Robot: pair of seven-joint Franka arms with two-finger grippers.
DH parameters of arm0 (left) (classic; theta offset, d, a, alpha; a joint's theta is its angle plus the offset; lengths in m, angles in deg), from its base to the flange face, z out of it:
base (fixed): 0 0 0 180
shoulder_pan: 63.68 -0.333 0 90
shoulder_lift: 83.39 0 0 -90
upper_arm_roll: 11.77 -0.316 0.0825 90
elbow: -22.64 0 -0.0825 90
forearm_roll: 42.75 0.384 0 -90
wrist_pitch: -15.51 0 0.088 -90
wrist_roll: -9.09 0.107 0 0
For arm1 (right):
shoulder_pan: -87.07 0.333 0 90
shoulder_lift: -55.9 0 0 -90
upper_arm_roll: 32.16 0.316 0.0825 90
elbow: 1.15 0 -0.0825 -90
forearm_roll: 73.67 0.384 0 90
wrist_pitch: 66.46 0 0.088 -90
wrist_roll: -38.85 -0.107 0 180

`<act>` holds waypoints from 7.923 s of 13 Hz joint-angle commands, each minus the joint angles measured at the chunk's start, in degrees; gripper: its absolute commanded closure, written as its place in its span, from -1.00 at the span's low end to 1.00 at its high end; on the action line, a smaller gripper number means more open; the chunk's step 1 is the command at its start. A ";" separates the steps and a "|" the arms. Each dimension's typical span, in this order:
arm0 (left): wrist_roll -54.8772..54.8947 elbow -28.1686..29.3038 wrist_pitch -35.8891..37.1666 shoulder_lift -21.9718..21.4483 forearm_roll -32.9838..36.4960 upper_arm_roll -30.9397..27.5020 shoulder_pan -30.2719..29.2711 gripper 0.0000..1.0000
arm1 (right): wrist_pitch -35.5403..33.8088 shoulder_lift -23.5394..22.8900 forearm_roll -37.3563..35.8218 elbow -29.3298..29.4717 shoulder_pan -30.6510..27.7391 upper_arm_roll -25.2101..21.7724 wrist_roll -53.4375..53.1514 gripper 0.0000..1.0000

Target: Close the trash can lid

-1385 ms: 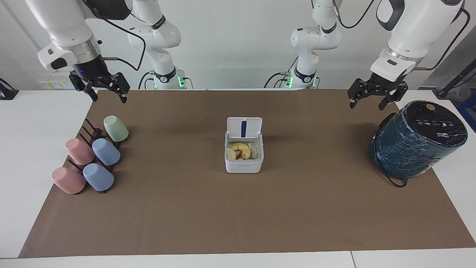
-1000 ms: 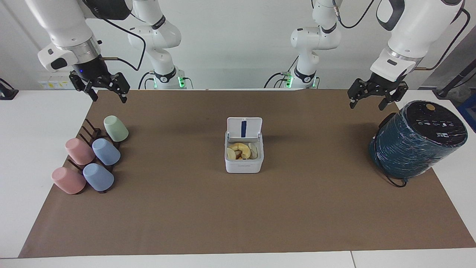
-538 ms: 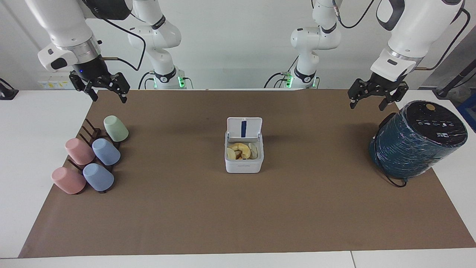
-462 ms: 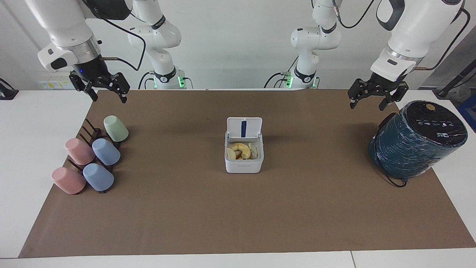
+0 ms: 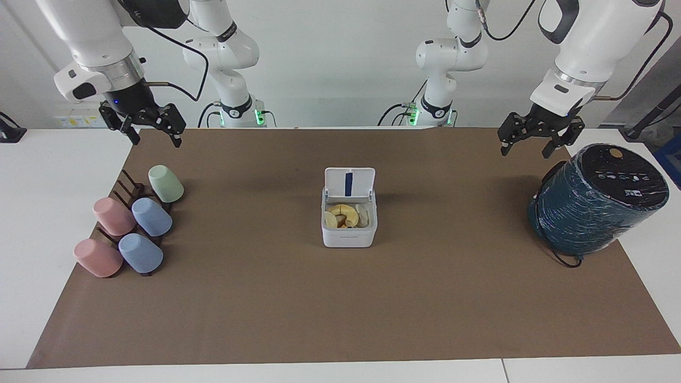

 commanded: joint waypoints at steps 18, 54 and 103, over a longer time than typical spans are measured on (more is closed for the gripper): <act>-34.42 23.26 -16.67 -9.67 -0.99 1.51 21.19 -0.14 | -0.06 1.07 0.73 -1.15 -0.05 -0.04 1.07 -1.00; -56.16 28.45 -66.07 10.89 -11.45 1.43 29.12 1.00 | -0.06 1.16 0.64 -1.15 -0.05 -0.04 1.07 -1.00; -3.34 4.02 -2.44 -2.29 1.12 0.72 0.99 -1.00 | -0.06 1.07 0.64 -1.15 -0.05 -0.04 1.07 -1.00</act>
